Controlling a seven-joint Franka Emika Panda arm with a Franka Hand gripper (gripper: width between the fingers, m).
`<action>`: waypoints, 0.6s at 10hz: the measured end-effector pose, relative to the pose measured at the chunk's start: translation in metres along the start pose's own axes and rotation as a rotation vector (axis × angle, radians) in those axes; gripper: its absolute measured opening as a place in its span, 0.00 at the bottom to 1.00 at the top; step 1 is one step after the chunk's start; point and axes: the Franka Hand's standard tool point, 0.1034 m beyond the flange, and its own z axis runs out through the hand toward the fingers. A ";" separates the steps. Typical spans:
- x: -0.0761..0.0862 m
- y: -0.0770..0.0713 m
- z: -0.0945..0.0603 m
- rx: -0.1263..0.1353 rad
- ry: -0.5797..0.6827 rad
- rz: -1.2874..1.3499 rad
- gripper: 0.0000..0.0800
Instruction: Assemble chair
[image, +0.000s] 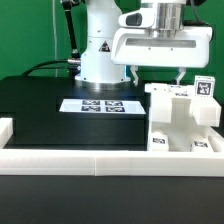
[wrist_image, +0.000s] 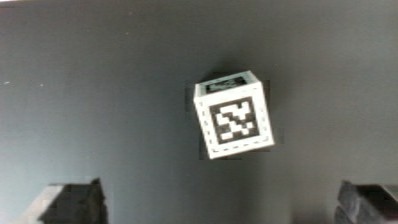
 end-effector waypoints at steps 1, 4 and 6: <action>0.000 0.000 0.004 -0.008 0.001 -0.002 0.81; -0.001 0.005 0.021 -0.040 0.000 -0.007 0.81; -0.002 0.005 0.023 -0.044 -0.002 -0.001 0.81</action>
Offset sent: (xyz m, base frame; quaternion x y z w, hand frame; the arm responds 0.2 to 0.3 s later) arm 0.0055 0.0044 -0.0185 -0.0010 0.0134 0.0064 0.9999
